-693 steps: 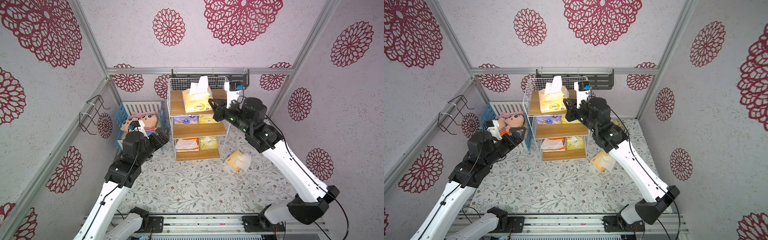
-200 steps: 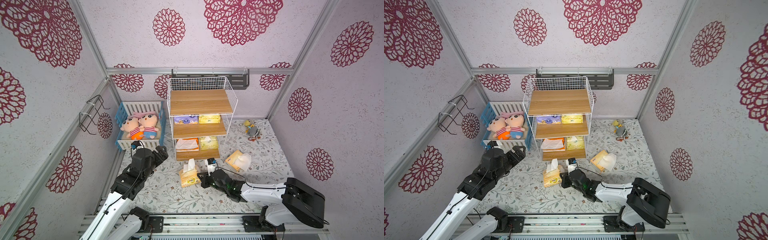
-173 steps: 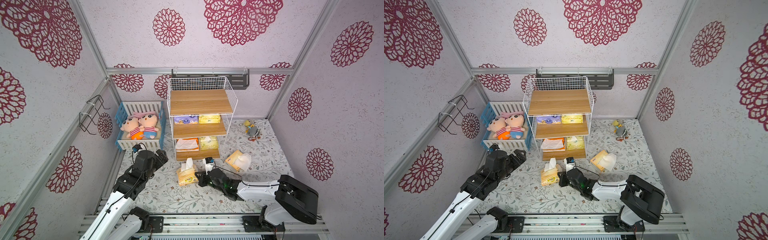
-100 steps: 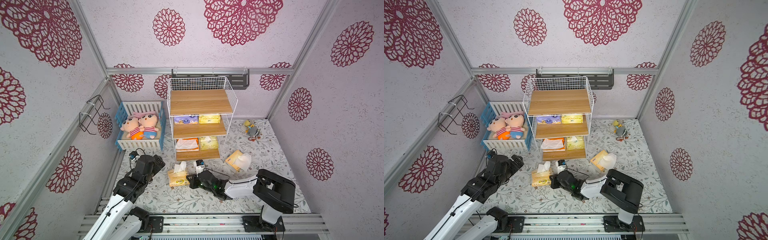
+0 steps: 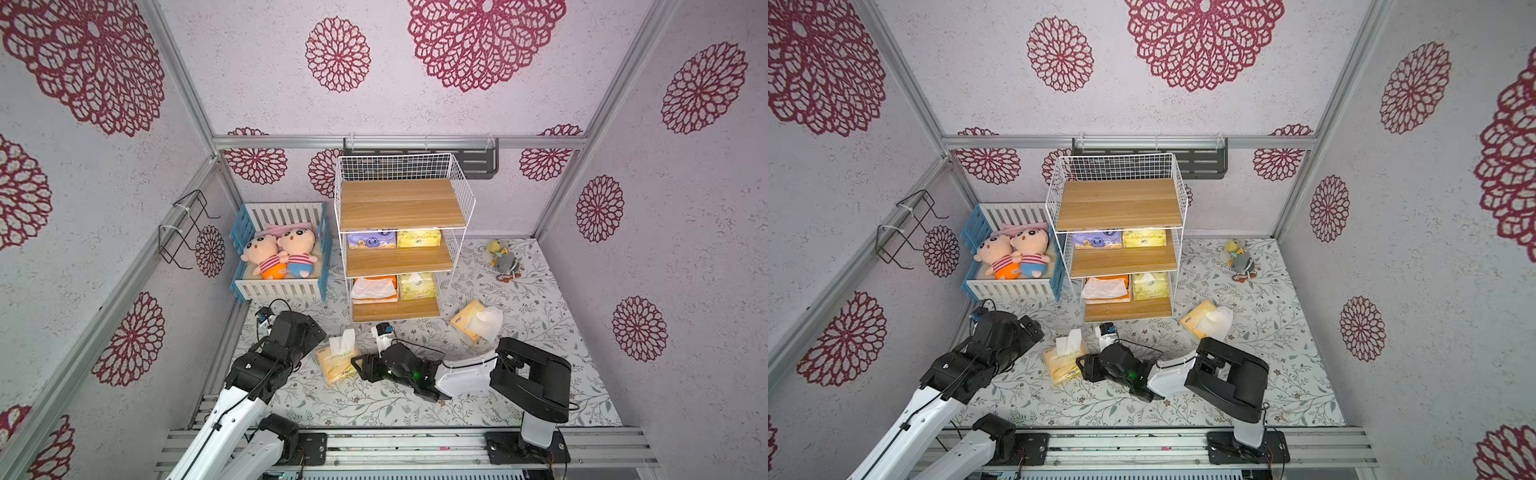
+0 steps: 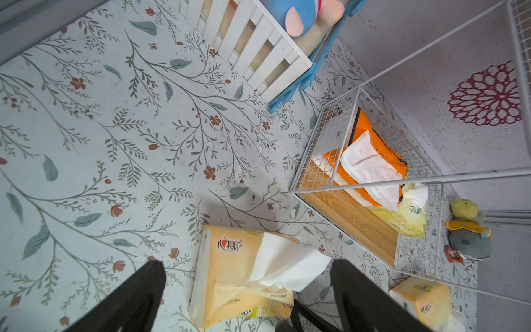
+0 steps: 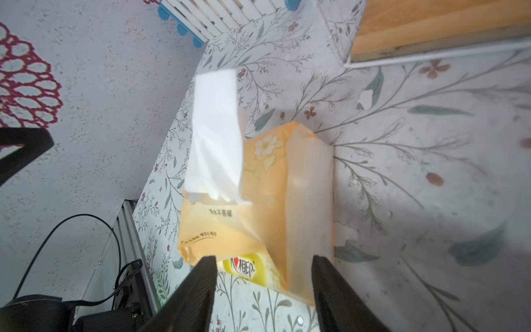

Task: Remove the tissue boxes from the shelf
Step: Place the box of tissues at the center of the board.

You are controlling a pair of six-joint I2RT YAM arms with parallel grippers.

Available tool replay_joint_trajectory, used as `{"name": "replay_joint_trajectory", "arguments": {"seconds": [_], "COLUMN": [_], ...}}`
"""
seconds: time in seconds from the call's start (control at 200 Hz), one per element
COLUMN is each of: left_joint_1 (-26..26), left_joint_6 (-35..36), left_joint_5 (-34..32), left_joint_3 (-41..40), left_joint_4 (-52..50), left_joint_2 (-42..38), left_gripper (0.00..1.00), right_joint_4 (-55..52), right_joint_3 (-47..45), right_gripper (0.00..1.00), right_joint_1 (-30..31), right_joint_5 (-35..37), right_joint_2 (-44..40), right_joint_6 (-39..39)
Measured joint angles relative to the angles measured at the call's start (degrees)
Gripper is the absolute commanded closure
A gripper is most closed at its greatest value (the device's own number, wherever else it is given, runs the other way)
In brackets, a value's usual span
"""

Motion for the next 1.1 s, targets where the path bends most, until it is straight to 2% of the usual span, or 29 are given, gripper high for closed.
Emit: {"name": "replay_joint_trajectory", "arguments": {"seconds": [0.065,0.11,0.195,0.215,0.245,0.26,0.39,0.55,0.836,1.101], "left_joint_1": [0.04,0.04,0.04,0.04,0.02,0.00,-0.96,-4.15,-11.72,-12.48], "left_joint_6": [-0.04,-0.11,-0.74,-0.90,-1.16,-1.29,-3.26,-7.89,-15.98,-19.56], "left_joint_5": [0.52,1.31,2.97,3.34,3.98,4.35,7.32,9.88,9.22,7.72], "left_joint_3": [0.31,0.48,0.52,0.52,0.52,0.52,-0.98,-5.57,-10.71,-16.65], "left_joint_4": [-0.44,-0.76,-1.27,-1.38,-1.57,-1.66,0.13,2.05,2.69,12.55], "left_joint_2": [-0.44,-0.52,-0.50,-0.48,-0.37,-0.33,-0.70,-1.55,-1.42,-1.40], "left_gripper": [0.03,0.03,0.03,0.03,0.03,0.03,0.03,0.03,0.03,0.03], "right_joint_4": [-2.62,-4.96,-9.29,-10.19,-11.74,-12.37,-19.50,-28.17,-36.57,-37.09], "right_joint_3": [0.04,0.28,1.09,1.29,1.62,1.75,2.97,3.48,4.11,2.78], "right_gripper": [0.40,0.33,0.20,0.15,0.03,0.01,0.01,0.01,0.01,0.02], "right_joint_1": [0.00,-0.04,-0.61,-0.76,-1.29,-1.64,-5.33,-9.77,-13.14,-13.14], "right_joint_5": [1.03,2.10,4.20,4.52,5.11,5.42,8.07,9.46,7.58,5.18], "right_joint_2": [-3.52,-6.69,-13.40,-14.84,-17.33,-18.47,-26.73,-32.15,-33.29,-33.86], "right_joint_6": [-1.22,-2.12,-4.04,-5.11,-6.03,-5.64,-8.76,-11.26,-15.58,-17.77]}}
